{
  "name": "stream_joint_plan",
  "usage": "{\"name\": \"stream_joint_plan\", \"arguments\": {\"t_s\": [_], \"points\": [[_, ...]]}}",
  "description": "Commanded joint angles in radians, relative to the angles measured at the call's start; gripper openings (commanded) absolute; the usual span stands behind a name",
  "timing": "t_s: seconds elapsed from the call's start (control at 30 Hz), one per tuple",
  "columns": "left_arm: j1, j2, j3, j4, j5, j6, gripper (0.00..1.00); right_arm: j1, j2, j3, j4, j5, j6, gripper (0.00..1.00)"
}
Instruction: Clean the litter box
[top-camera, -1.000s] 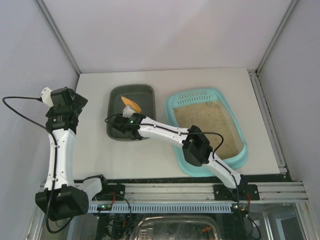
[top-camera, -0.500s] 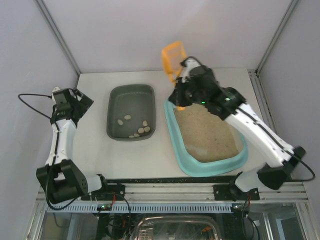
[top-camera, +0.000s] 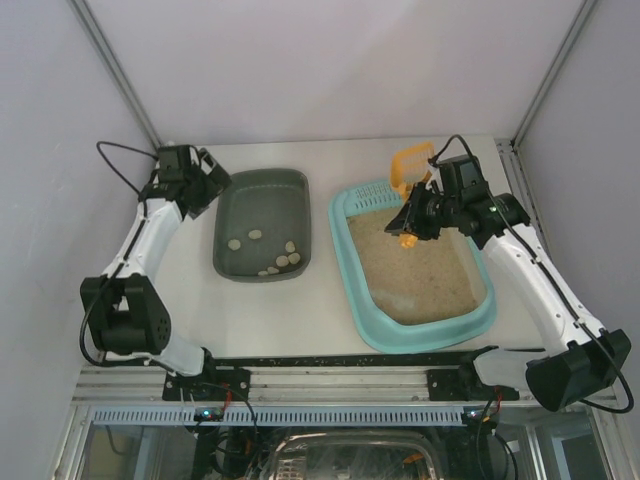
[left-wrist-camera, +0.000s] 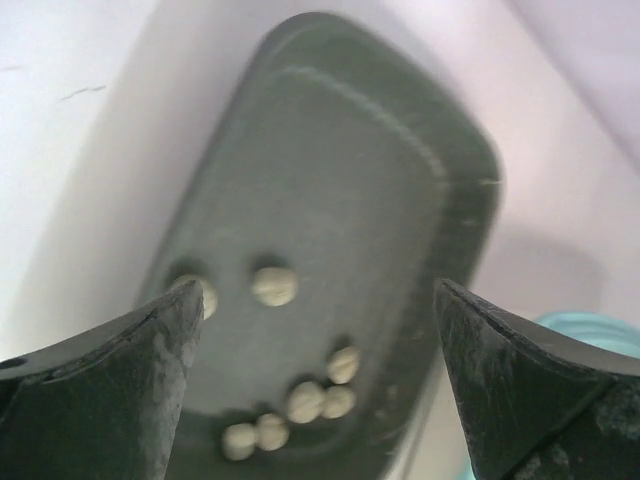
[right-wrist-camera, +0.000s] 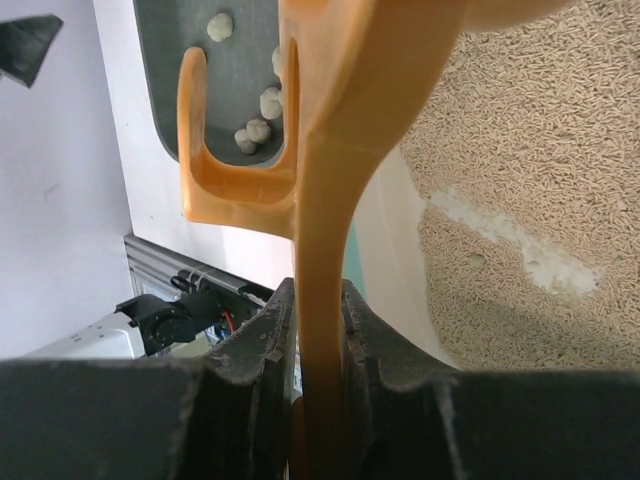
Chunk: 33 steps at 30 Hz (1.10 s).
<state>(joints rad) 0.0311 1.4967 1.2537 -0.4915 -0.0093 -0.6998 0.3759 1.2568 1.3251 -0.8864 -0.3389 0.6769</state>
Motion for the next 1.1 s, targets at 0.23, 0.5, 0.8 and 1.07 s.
{"name": "stream_joint_plan", "arguments": {"t_s": [0.23, 0.5, 0.8, 1.07], "points": [[-0.238, 0.333, 0.411, 0.120, 0.278, -0.212, 1.00, -0.141, -0.055, -0.146, -0.012, -0.064, -0.099, 0.00], [-0.310, 0.407, 0.510, 0.166, 0.339, -0.257, 1.00, -0.131, -0.150, -0.287, 0.000, -0.015, -0.140, 0.00], [-0.376, 0.573, 0.662, 0.324, 0.473, -0.262, 1.00, -0.114, -0.141, -0.281, -0.044, 0.111, -0.150, 0.00], [-0.472, 0.829, 1.019, 0.117, 0.545, -0.047, 1.00, -0.082, -0.095, -0.101, -0.125, 0.329, -0.173, 0.00]]}}
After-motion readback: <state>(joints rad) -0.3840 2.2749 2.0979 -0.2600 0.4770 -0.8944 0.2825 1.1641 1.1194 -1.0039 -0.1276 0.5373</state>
